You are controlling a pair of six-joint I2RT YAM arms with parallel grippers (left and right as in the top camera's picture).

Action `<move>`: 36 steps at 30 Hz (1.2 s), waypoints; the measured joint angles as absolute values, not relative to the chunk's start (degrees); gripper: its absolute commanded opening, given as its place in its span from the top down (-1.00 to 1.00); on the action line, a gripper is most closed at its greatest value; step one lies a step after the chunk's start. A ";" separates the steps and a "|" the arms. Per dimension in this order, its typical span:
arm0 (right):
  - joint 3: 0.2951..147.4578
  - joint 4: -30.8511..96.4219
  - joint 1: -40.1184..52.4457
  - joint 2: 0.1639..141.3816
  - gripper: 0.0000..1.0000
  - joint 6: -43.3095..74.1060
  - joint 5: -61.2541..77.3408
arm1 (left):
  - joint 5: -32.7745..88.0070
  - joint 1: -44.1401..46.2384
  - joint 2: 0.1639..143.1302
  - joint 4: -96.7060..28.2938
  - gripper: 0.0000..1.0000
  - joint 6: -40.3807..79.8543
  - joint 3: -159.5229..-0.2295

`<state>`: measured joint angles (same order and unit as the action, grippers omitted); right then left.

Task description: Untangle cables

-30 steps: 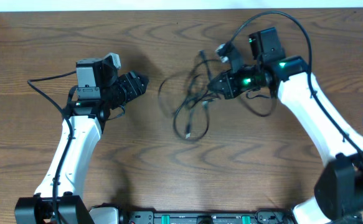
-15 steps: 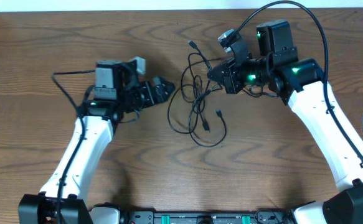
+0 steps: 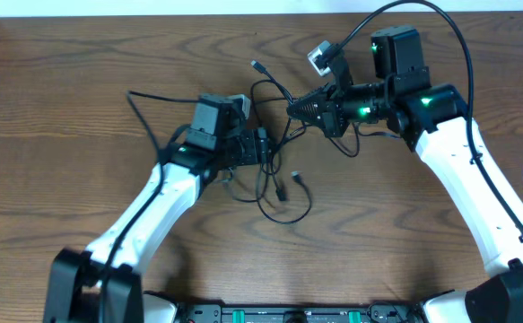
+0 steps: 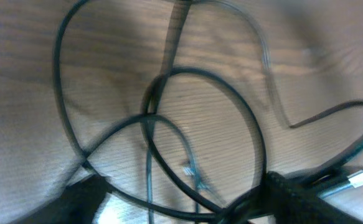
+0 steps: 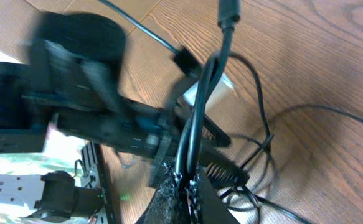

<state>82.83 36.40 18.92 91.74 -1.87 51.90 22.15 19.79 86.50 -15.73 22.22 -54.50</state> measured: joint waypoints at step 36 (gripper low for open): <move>82.76 49.25 15.05 96.71 -0.28 19.00 -3.14 | 15.38 11.33 66.26 -14.96 0.85 25.67 -54.50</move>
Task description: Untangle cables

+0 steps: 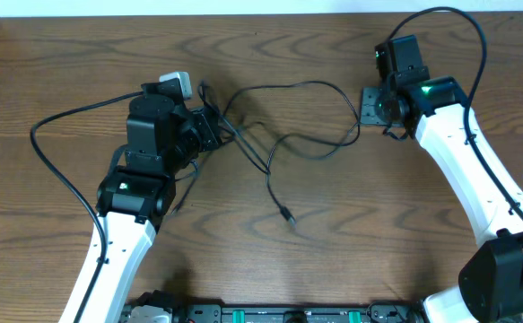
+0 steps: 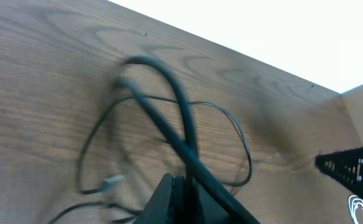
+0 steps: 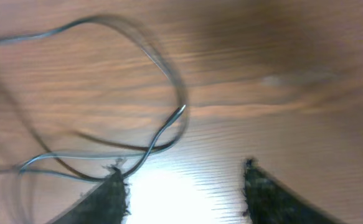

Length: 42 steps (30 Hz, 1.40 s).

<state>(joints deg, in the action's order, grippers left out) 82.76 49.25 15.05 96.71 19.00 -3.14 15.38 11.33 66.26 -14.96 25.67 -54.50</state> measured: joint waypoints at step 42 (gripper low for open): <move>63.61 18.20 24.10 96.71 -0.99 -14.72 26.39 | 53.43 6.90 66.43 30.04 0.85 39.05 -53.95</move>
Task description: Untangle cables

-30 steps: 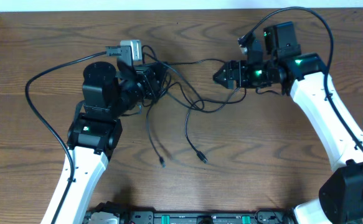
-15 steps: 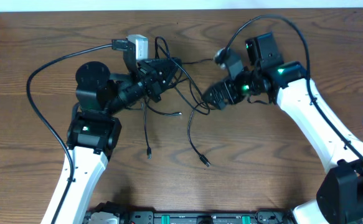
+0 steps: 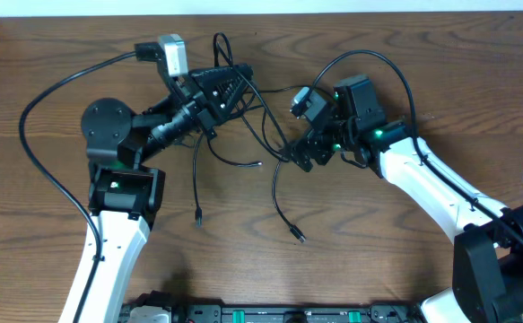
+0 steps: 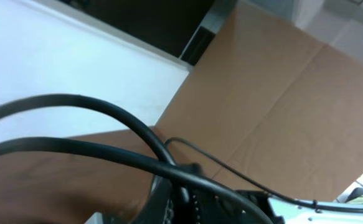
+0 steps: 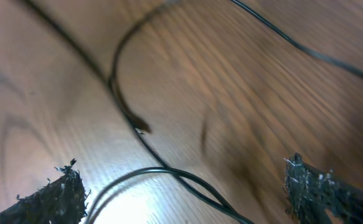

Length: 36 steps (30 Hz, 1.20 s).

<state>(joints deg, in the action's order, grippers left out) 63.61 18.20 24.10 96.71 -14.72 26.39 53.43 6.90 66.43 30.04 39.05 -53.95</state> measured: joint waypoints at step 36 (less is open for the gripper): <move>60.23 26.24 14.94 103.74 -0.24 39.97 11.46 | 66.13 -6.81 66.22 47.55 0.85 22.96 -53.93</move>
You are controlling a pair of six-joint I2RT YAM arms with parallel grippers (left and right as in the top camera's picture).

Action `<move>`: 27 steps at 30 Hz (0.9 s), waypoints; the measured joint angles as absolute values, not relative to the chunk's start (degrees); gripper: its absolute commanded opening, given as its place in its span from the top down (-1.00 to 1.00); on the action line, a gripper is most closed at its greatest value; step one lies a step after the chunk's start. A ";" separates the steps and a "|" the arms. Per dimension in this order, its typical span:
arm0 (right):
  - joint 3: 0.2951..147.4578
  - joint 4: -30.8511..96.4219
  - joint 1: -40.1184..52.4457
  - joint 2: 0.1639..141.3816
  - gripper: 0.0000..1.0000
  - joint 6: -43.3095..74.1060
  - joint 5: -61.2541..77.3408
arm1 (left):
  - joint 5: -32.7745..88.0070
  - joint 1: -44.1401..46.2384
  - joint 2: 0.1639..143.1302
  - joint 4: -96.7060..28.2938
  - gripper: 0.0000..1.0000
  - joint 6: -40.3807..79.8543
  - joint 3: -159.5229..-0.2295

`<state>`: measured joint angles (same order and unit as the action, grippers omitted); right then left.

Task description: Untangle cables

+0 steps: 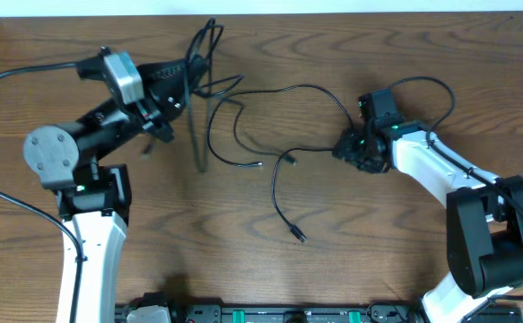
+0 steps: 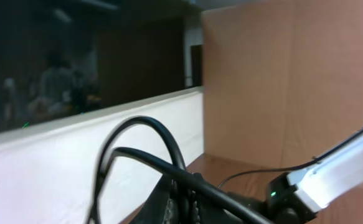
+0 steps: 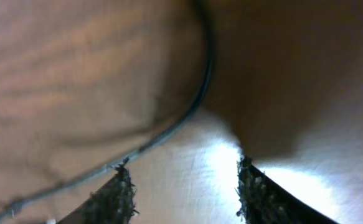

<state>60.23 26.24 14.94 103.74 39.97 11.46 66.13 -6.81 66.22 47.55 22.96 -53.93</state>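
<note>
Several black cables are in play. My left gripper [image 1: 182, 79] is raised off the table and shut on a thick black cable [image 2: 137, 134] that loops up past the fingers [image 2: 169, 196]; one end of it hangs down [image 1: 196, 135]. Thin cables [image 1: 288, 90] lie spread over the middle of the table, one ending in a plug [image 1: 299, 237]. My right gripper [image 1: 349, 151] sits low on the wood with its jaws open. Between its fingers [image 3: 116, 196] there is only bare table, and a thin cable [image 3: 197, 93] curves just ahead of them.
A white cable coils at the table's right edge. The wooden table [image 1: 243, 269] ends at a white wall along the back. Each arm's own black supply cable arcs beside it, left [image 1: 10, 72] and right [image 1: 422, 85].
My left gripper has moved left and higher with the thick cable still in it. The right gripper, still open, has moved right, away from the crossing cables. The thin cables lie more spread out.
First both grippers met over a tight bundle at mid-table, the right shut on a cable. Then the arms stood far apart, the left holding a cable and the right open. Later the left was raised with its cable while the right was open among the strands. The bundle now lies loosened.
</note>
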 measured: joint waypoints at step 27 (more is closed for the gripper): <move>61.23 5.91 21.28 113.54 0.97 53.56 29.78 | 54.92 -8.60 66.22 7.68 0.85 23.31 -53.84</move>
